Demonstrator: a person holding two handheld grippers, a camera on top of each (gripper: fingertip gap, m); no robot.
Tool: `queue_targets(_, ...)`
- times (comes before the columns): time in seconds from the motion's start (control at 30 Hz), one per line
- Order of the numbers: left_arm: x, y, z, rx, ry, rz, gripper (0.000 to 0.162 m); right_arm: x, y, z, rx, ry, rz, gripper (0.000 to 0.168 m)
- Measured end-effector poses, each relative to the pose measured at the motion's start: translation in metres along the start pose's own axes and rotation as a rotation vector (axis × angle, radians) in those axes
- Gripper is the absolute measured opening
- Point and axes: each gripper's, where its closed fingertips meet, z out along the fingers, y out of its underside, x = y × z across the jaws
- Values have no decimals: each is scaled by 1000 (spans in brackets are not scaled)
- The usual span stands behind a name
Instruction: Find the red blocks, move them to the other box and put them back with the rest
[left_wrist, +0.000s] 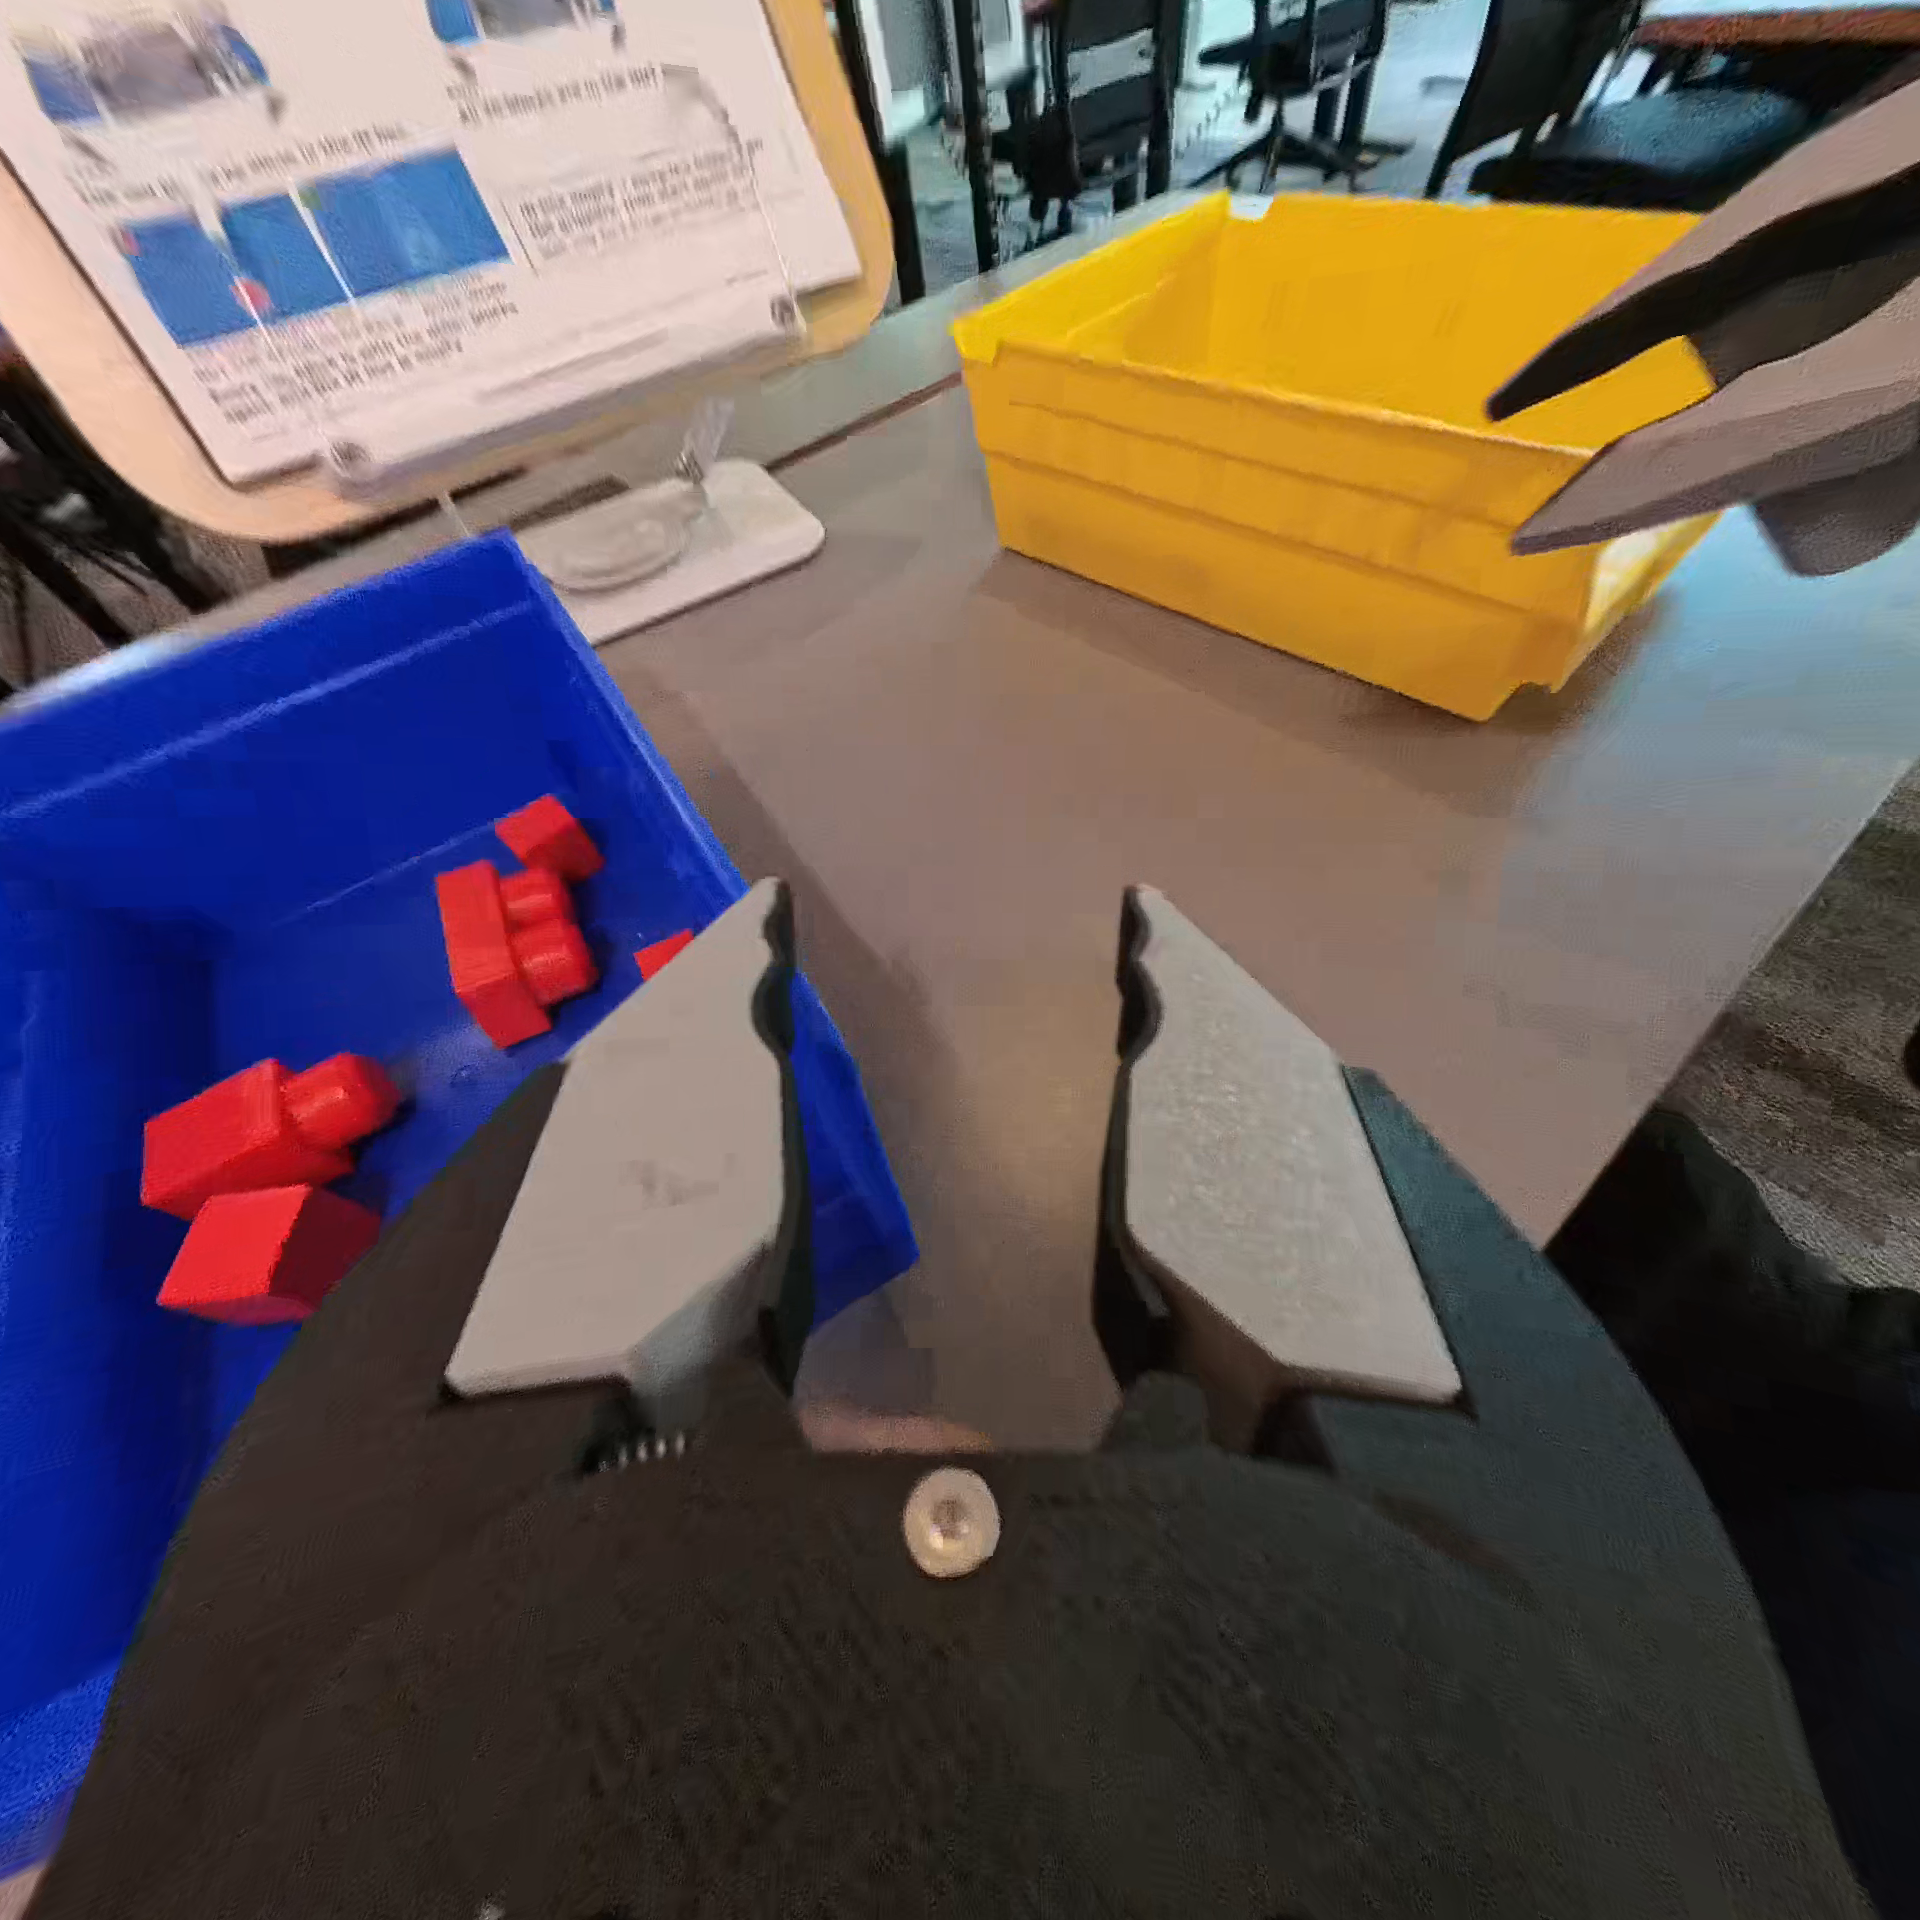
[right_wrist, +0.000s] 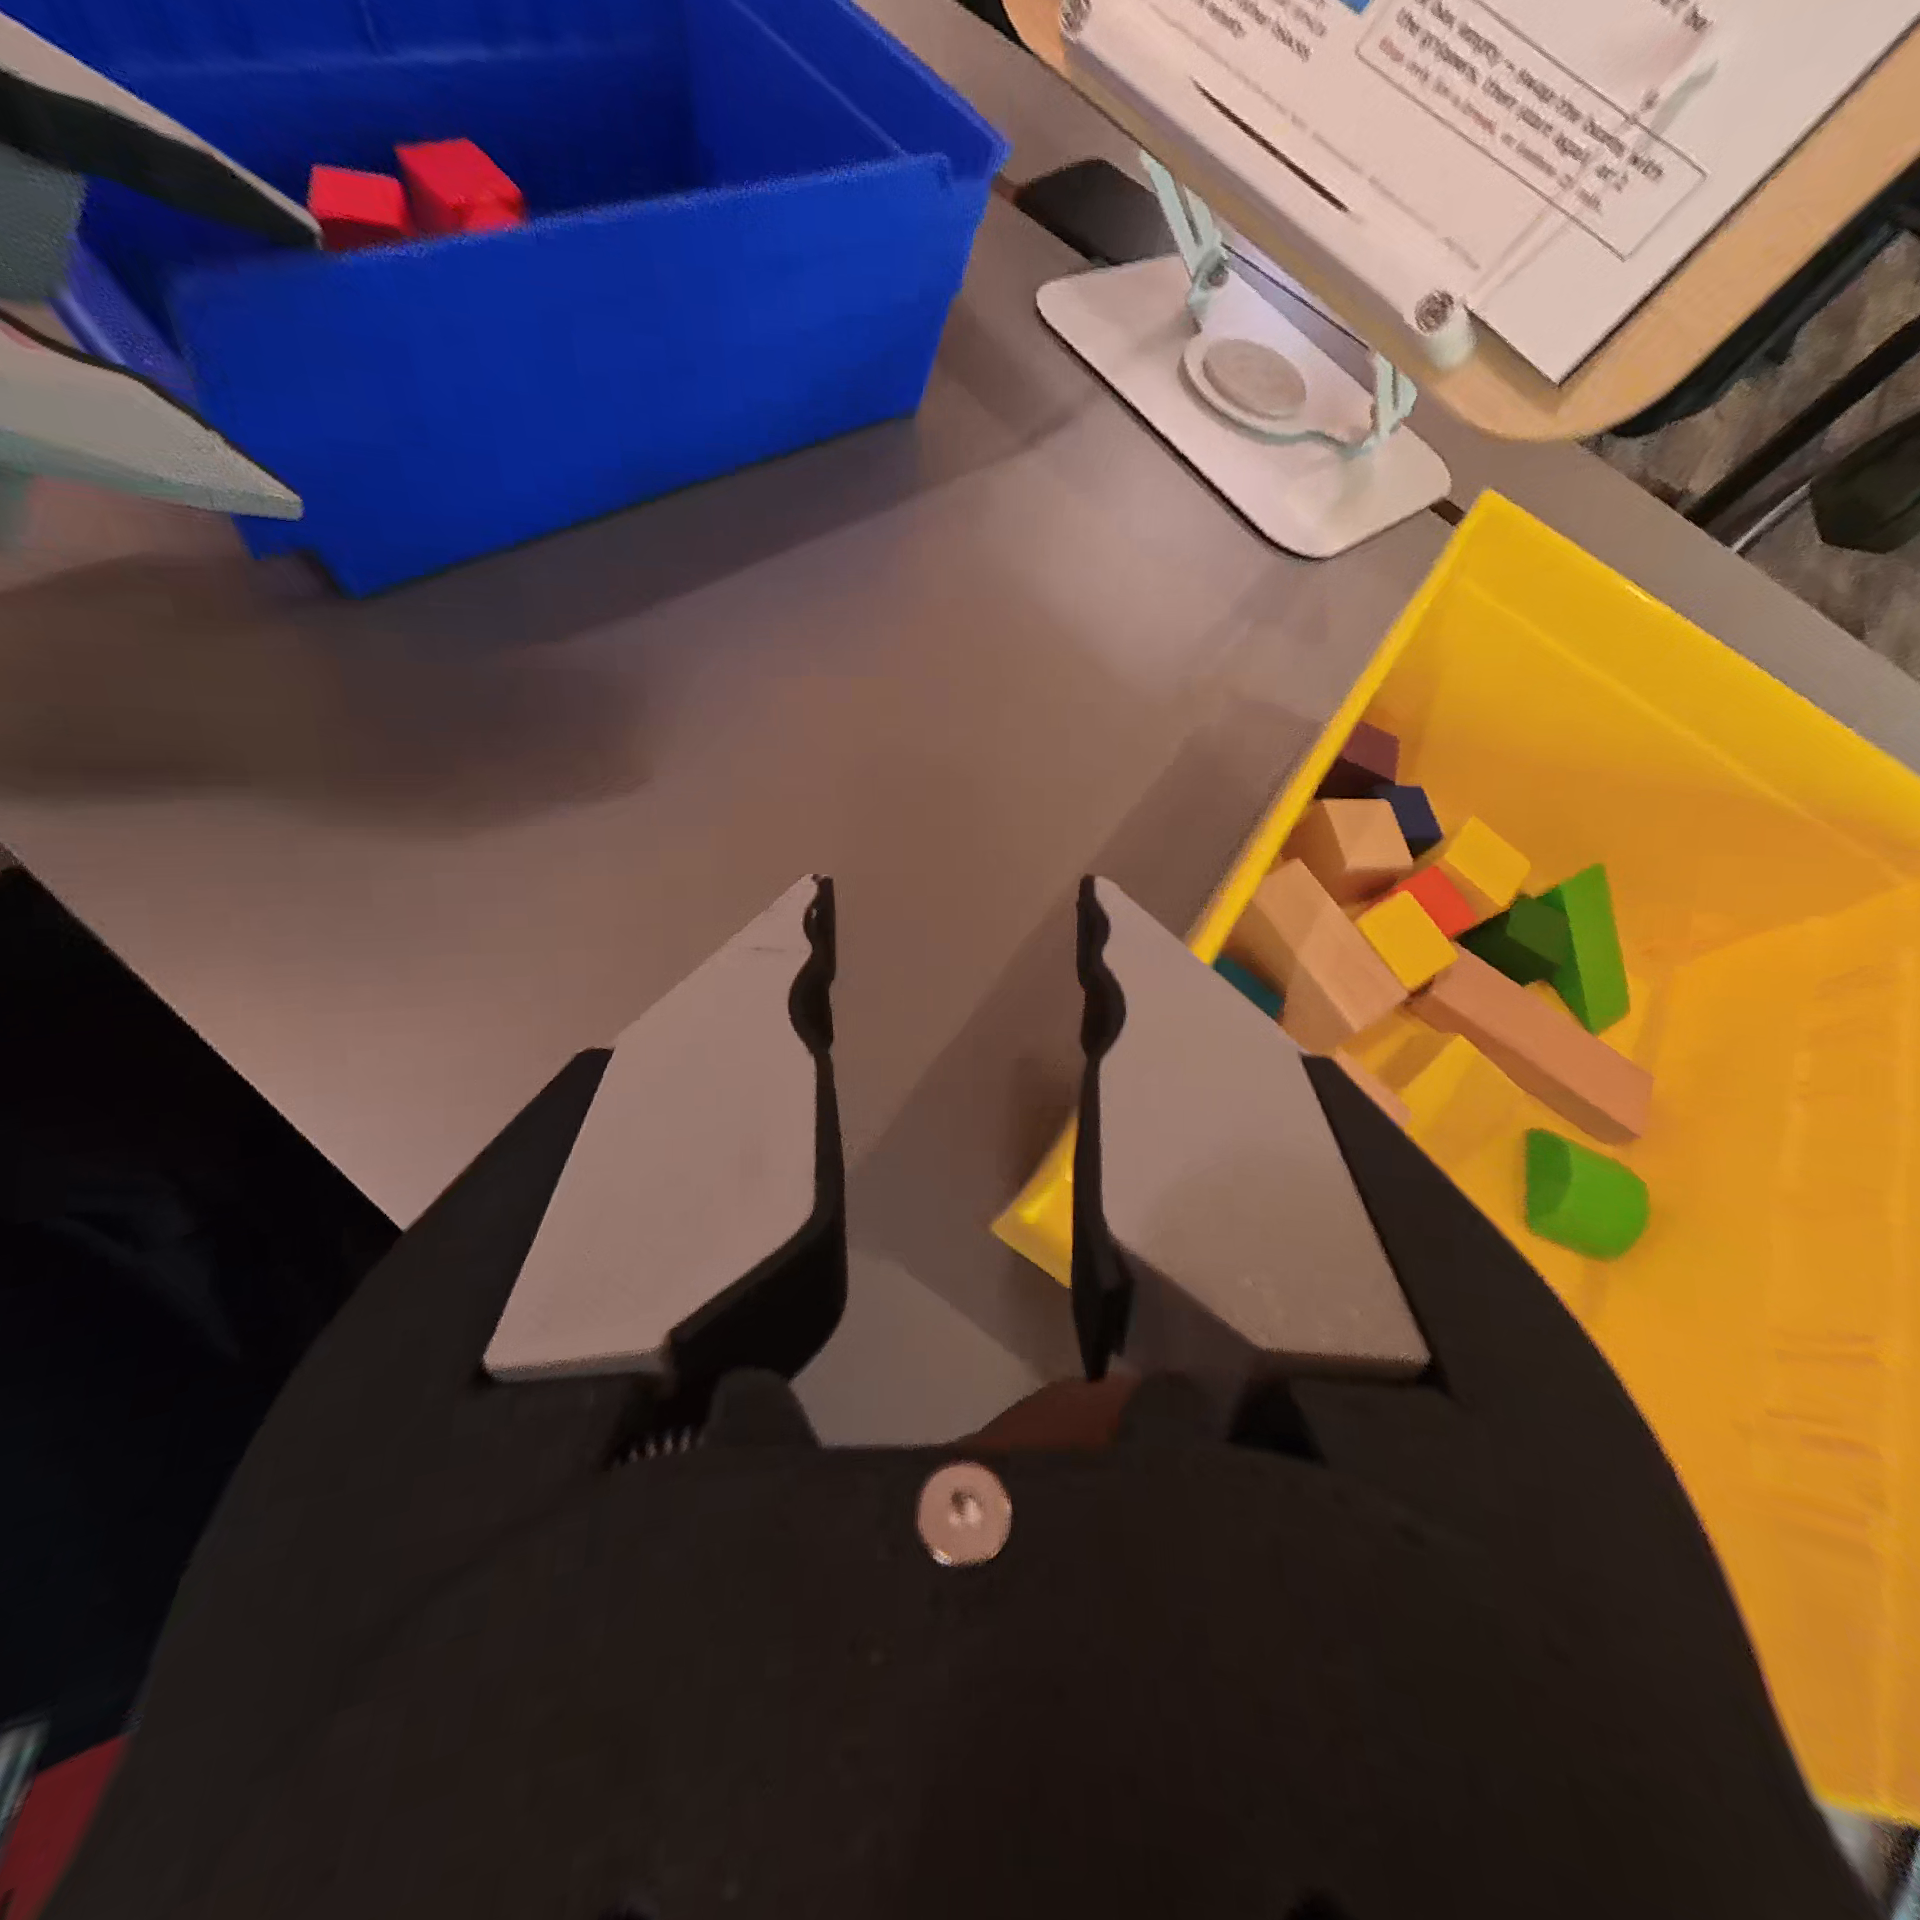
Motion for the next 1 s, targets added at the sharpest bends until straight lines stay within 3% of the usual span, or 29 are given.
queue_targets(0.17,-71,-49,-56,168,-161,-21,53,-2,-24,7,55,-31,25,43)
queue_targets(0.27,-124,-41,-68,151,-280,-45,51,-5,-32,13,84,-74,27,41)
queue_targets(0.4,-143,-15,-46,27,-200,-45,54,4,-32,22,71,-84,-19,41)
queue_targets(0.7,-166,33,25,-402,-66,237,51,32,-60,29,137,-158,-22,41)
queue_targets(0.83,-177,64,46,-649,62,360,51,23,-75,25,186,-199,-55,41)
queue_targets(1.0,-208,84,54,-841,61,575,49,5,-78,18,160,-191,-133,43)
